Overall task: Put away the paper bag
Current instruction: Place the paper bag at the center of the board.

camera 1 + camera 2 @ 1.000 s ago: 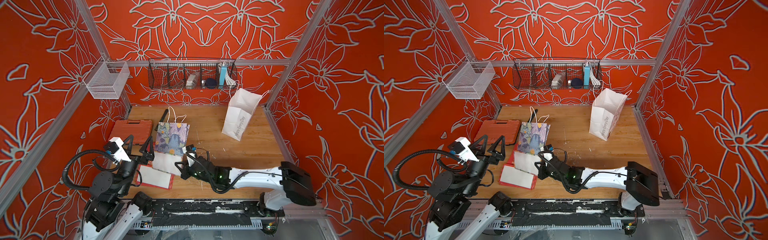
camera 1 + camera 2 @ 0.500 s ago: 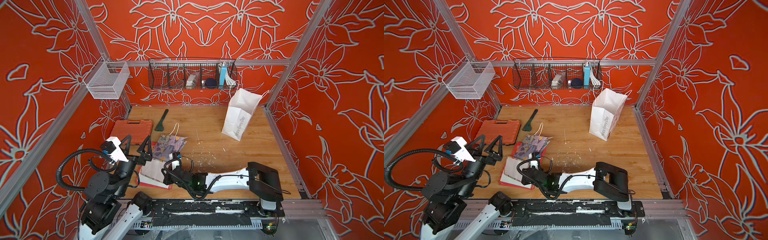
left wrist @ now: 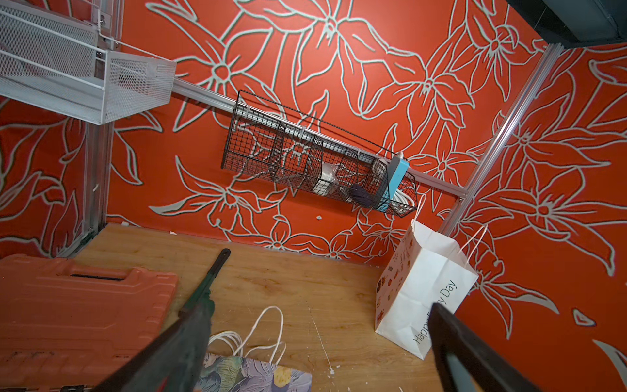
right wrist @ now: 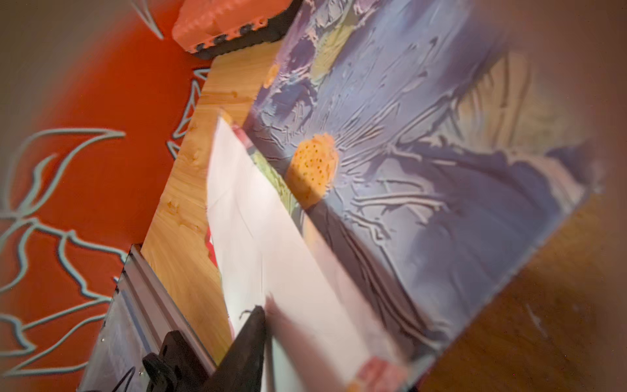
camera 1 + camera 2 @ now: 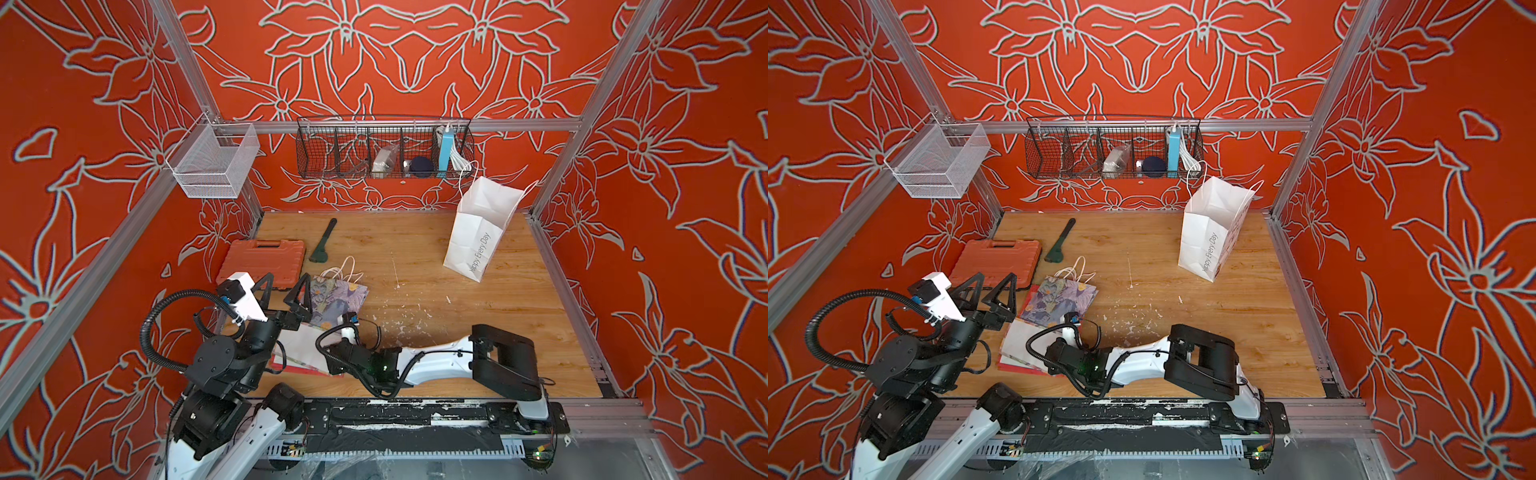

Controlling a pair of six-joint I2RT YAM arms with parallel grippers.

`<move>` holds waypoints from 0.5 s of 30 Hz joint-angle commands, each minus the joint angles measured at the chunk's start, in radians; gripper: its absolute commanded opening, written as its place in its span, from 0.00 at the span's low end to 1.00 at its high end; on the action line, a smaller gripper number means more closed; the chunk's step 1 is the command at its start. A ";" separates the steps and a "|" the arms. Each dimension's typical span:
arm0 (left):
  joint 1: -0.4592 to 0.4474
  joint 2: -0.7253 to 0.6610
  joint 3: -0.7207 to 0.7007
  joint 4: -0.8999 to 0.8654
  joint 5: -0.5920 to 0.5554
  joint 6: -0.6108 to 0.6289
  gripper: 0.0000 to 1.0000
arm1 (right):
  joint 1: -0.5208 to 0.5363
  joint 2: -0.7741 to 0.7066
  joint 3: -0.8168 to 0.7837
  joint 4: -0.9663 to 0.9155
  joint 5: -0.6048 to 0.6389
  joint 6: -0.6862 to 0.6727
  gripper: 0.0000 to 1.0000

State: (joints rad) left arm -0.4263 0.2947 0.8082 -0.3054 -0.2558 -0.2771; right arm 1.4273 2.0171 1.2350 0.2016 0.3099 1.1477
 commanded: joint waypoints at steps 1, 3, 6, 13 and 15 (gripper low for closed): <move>0.002 0.007 -0.013 0.020 0.007 -0.020 0.99 | 0.002 0.003 0.037 -0.127 0.080 -0.002 0.60; 0.000 0.008 -0.024 0.024 0.012 -0.028 0.99 | 0.004 -0.027 0.026 -0.158 0.126 -0.026 0.67; 0.000 0.012 -0.044 0.029 0.015 -0.040 0.99 | 0.004 -0.103 -0.017 -0.169 0.194 -0.085 0.79; 0.001 0.048 -0.091 0.062 0.049 -0.056 0.99 | -0.005 -0.407 -0.205 -0.162 0.220 -0.424 0.88; 0.001 0.069 -0.104 0.071 0.079 -0.049 0.99 | -0.019 -0.532 -0.265 -0.240 0.219 -0.518 0.87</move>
State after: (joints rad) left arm -0.4263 0.3386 0.7177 -0.2771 -0.2199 -0.3187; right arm 1.4204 1.5986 1.0286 0.0418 0.4797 0.8146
